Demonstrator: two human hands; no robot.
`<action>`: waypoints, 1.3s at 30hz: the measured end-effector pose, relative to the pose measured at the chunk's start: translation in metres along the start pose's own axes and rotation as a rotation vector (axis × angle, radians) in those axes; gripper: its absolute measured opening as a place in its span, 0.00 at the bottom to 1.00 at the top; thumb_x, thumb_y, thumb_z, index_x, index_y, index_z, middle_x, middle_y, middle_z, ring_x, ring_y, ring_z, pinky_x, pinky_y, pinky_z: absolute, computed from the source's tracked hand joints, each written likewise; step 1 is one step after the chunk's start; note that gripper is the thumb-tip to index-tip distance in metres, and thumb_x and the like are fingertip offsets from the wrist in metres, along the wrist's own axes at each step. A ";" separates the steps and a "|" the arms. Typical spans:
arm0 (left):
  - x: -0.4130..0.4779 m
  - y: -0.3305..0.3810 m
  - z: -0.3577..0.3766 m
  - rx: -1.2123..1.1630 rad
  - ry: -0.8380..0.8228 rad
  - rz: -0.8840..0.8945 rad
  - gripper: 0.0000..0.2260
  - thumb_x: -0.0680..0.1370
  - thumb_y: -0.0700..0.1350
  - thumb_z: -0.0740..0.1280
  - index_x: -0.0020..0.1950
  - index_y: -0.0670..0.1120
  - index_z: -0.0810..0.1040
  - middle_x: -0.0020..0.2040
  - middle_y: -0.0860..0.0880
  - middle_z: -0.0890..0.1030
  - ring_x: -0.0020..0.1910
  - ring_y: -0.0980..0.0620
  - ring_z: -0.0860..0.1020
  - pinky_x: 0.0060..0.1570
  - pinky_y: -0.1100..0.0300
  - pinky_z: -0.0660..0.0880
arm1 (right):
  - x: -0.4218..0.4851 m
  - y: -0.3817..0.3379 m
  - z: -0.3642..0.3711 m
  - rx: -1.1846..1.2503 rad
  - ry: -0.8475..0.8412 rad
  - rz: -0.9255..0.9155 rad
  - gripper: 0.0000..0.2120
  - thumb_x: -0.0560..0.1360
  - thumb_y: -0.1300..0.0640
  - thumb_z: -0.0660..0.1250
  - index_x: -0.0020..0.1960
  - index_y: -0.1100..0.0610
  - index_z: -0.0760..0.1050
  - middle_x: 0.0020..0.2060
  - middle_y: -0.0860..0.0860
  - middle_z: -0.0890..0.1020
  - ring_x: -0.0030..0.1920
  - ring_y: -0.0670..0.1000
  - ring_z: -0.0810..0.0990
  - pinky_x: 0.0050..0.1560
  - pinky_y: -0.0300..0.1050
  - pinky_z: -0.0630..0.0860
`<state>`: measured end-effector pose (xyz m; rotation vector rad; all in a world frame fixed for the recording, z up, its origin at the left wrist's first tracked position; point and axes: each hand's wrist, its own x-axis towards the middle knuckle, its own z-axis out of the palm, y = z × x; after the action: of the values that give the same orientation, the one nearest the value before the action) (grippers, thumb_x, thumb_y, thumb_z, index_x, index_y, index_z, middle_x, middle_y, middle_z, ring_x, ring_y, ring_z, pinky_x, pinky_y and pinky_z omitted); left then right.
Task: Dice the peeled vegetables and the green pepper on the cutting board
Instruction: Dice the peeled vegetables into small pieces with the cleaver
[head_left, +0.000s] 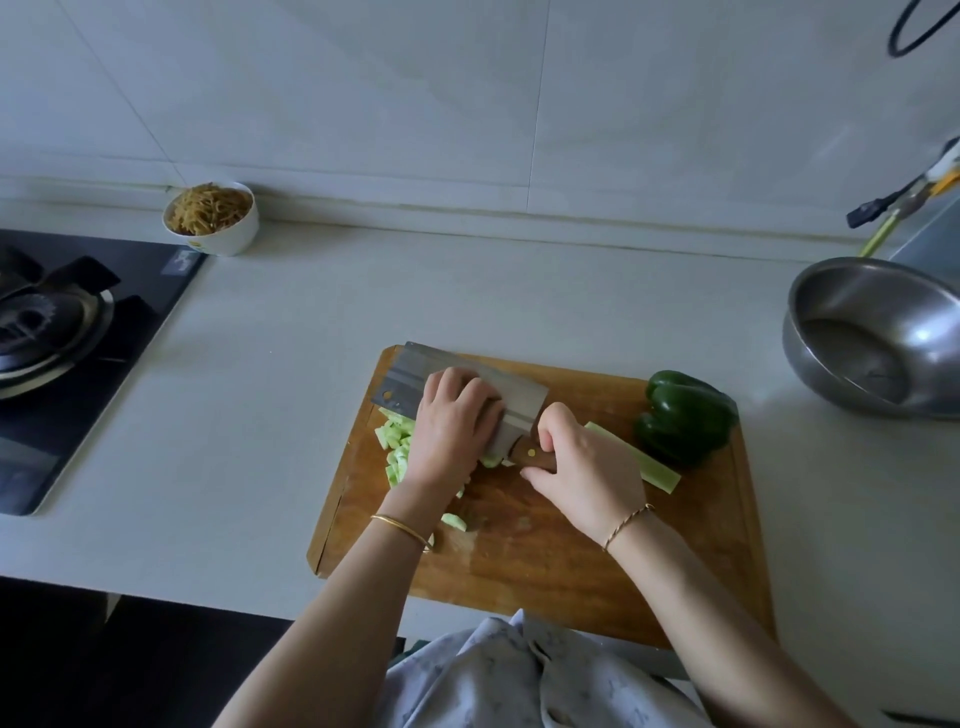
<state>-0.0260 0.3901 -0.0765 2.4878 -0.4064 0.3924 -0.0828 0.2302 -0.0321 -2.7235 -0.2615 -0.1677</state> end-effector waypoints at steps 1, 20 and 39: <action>-0.002 -0.001 0.000 0.002 -0.004 -0.004 0.14 0.78 0.50 0.60 0.46 0.42 0.79 0.50 0.44 0.76 0.51 0.43 0.73 0.49 0.54 0.73 | -0.001 0.002 0.002 0.001 0.001 0.011 0.25 0.61 0.54 0.82 0.40 0.54 0.65 0.26 0.42 0.65 0.22 0.44 0.62 0.23 0.28 0.50; -0.016 0.001 0.002 0.004 -0.037 -0.192 0.04 0.77 0.39 0.66 0.50 0.40 0.77 0.55 0.44 0.76 0.58 0.43 0.71 0.55 0.54 0.71 | -0.010 0.042 -0.041 0.010 0.114 0.162 0.21 0.68 0.53 0.77 0.42 0.55 0.63 0.30 0.49 0.75 0.27 0.51 0.72 0.25 0.35 0.62; 0.011 0.087 0.088 0.121 -0.433 0.133 0.16 0.76 0.39 0.65 0.63 0.48 0.75 0.59 0.48 0.75 0.59 0.44 0.70 0.59 0.52 0.67 | -0.045 0.088 -0.073 0.544 0.257 0.329 0.19 0.67 0.58 0.75 0.40 0.49 0.63 0.36 0.49 0.75 0.37 0.55 0.76 0.36 0.44 0.71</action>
<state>-0.0321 0.2682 -0.0983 2.6673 -0.7420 -0.0805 -0.1143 0.1149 -0.0054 -2.1377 0.1918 -0.2992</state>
